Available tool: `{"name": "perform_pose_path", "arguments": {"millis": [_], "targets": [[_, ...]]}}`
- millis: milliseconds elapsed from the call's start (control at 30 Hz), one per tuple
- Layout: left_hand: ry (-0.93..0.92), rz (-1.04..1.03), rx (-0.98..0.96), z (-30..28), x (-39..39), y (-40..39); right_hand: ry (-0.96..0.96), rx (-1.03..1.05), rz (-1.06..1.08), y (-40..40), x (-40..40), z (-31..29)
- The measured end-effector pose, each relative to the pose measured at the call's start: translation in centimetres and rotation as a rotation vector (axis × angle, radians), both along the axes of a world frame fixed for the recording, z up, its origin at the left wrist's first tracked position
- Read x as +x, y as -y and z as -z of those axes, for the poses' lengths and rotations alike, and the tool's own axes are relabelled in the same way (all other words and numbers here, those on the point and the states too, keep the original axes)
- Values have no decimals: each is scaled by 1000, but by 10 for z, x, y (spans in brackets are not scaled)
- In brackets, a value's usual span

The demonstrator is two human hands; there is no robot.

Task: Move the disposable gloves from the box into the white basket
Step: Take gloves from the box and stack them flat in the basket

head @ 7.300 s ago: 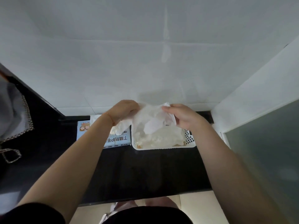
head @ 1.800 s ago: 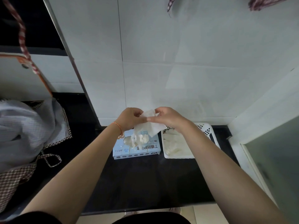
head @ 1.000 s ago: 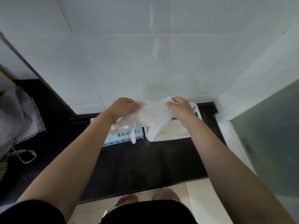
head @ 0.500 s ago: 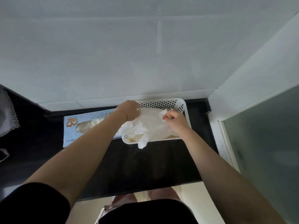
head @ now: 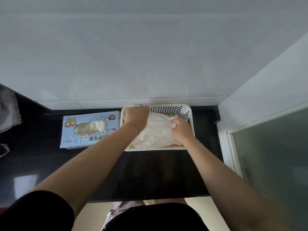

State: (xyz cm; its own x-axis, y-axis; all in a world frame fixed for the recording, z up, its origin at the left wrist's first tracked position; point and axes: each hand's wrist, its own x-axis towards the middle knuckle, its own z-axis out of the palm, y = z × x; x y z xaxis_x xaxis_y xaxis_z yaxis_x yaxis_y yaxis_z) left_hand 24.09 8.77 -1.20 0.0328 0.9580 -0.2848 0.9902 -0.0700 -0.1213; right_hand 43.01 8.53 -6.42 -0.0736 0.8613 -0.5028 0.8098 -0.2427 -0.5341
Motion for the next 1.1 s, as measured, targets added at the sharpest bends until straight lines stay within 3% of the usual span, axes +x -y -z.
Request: {"name": "perform_pose_path", "arguments": {"millis": [100, 200, 333, 633, 800, 1000, 1100], "targets": [[122, 110, -173, 15, 9, 14, 57, 20, -60, 0, -2, -1], [55, 23, -308, 32, 3, 22, 110, 12, -94, 0, -4, -1], [107, -67, -346, 41, -10, 28, 233, 20, -195, 1, -8, -3], [114, -49, -293, 43, -3, 31, 593, 122, -461, 1, -10, -10], [140, -94, -393, 47, -7, 29, 727, 163, -545, -1, -13, -14], [223, -135, -460, 38, -11, 23, 574, 148, -483, -8, -24, -41], [349, -177, -281, 18, -17, 21, 448, 245, -455, -13, -46, -57]]}}
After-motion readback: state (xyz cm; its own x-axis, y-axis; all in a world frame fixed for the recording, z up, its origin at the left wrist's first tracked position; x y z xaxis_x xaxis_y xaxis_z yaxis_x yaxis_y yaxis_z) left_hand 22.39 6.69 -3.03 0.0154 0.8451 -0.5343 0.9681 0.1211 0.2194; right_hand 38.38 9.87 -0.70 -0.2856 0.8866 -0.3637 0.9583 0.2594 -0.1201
